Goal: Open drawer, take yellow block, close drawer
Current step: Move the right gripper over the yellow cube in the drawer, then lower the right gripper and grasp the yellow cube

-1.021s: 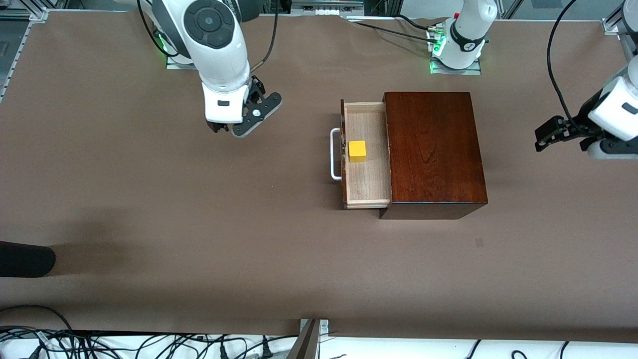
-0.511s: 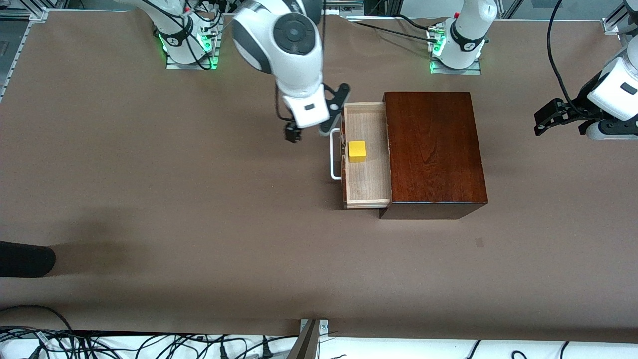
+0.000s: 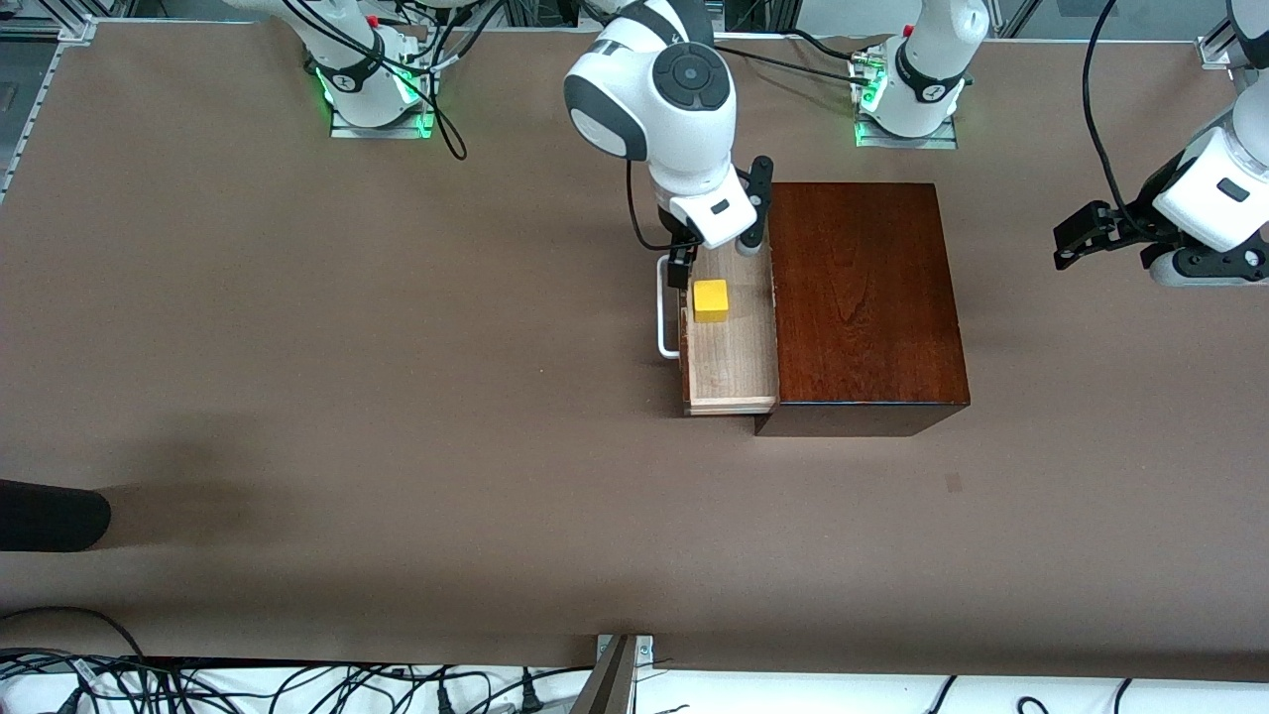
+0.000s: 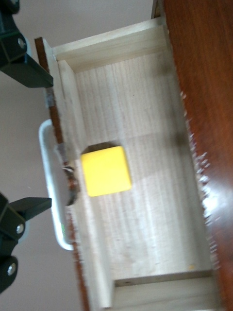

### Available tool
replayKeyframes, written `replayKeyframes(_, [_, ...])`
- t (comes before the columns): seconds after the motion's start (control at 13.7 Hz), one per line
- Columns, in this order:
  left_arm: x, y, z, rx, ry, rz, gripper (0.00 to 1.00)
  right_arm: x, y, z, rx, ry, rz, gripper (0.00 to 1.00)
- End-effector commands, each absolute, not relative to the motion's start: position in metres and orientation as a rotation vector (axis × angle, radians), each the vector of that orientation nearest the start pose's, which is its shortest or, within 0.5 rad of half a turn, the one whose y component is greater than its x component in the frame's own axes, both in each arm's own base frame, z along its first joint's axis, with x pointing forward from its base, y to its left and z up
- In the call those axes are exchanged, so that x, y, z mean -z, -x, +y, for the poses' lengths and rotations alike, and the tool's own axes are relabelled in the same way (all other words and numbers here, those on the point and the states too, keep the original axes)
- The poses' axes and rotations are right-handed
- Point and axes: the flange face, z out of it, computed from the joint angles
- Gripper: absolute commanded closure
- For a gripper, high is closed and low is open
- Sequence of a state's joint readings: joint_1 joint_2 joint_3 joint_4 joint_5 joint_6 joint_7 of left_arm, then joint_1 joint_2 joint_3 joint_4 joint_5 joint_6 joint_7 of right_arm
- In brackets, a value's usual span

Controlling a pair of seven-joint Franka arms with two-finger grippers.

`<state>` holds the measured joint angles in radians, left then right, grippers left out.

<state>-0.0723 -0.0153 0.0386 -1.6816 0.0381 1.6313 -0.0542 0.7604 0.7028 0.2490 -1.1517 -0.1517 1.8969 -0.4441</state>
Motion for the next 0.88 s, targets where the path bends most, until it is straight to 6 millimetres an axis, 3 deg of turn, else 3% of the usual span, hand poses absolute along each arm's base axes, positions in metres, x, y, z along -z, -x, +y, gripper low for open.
replayKeyframes(0.0, [-0.593,-0.553,-0.016,-0.041,3.112,0.003,0.0,-0.399,-0.451,0.613,0.152,2.239,-2.242,0.0])
replayKeyframes(0.15, [-0.599,-0.554,-0.017,-0.022,3.112,0.005,0.0,-0.398,-0.439,0.622,0.163,2.214,-2.285,0.0])
replayKeyframes(0.29, [-0.599,-0.555,-0.018,-0.022,3.112,0.005,0.0,-0.399,-0.444,0.622,0.192,2.229,-2.279,0.0])
replayKeyframes(0.8, [-0.598,-0.555,-0.023,-0.024,3.112,0.007,0.0,-0.358,-0.466,0.63,0.191,2.248,-2.236,0.0])
